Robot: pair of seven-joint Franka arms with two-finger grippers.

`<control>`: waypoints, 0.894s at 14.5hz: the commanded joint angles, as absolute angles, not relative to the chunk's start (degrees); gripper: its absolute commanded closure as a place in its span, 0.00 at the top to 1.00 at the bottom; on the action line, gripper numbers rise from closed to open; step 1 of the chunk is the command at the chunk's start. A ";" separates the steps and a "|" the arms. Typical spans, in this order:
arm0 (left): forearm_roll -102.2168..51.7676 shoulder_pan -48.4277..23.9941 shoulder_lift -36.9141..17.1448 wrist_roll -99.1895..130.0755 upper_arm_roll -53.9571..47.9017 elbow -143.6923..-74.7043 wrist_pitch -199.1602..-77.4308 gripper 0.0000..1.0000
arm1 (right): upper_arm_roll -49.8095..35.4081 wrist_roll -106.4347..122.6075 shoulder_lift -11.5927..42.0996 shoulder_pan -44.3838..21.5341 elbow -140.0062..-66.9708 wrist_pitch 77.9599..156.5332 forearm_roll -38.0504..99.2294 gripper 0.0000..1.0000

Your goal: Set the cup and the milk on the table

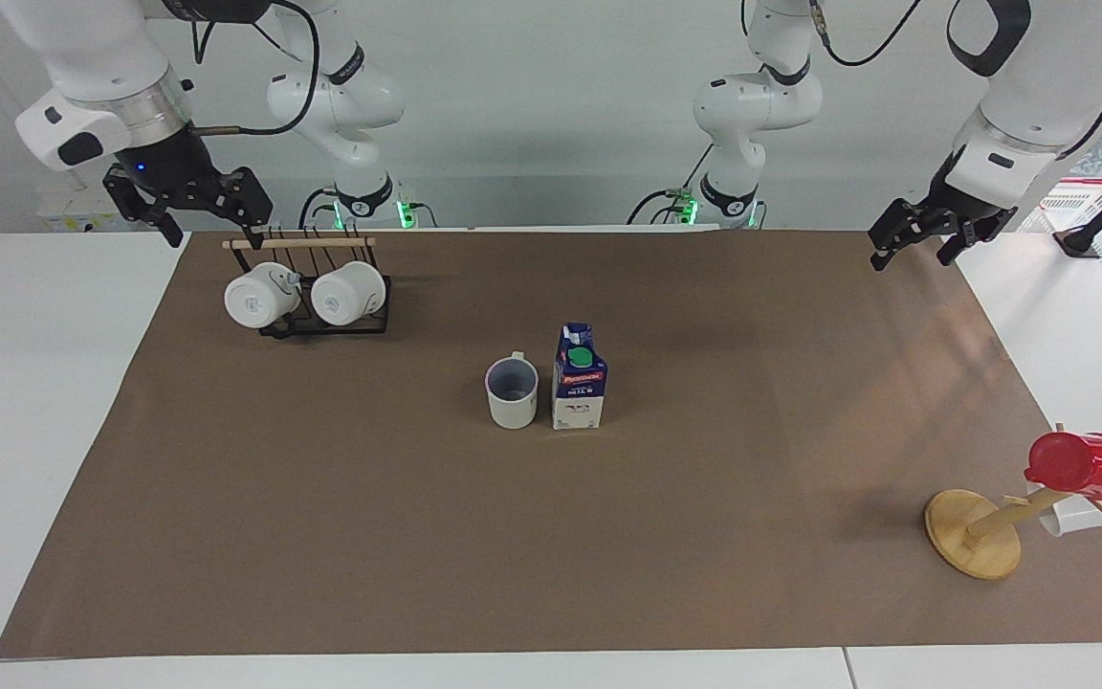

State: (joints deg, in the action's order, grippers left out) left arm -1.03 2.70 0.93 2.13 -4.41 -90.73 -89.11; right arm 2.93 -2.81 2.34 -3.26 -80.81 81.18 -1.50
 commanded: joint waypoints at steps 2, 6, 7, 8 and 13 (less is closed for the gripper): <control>-2.64 2.38 2.55 1.41 -3.70 -92.72 -90.53 1.00 | 2.81 -1.41 2.02 -2.46 -81.30 81.30 -0.62 1.00; -2.64 -2.72 2.99 -0.62 2.46 -92.90 -90.53 1.00 | 2.81 -1.32 2.02 -2.46 -81.30 81.30 -0.62 1.00; -2.64 -2.72 2.90 -0.62 2.46 -92.99 -90.53 1.00 | 2.81 -1.23 2.02 -2.46 -81.30 81.39 -0.62 1.00; -2.64 -2.46 2.90 -0.70 2.37 -93.16 -90.53 1.00 | 2.81 -1.23 2.02 -2.46 -81.30 81.39 -0.62 1.00; -2.55 -2.72 2.90 0.00 2.20 -93.69 -90.09 1.00 | 2.81 -1.23 2.02 -2.46 -81.30 81.39 -0.62 1.00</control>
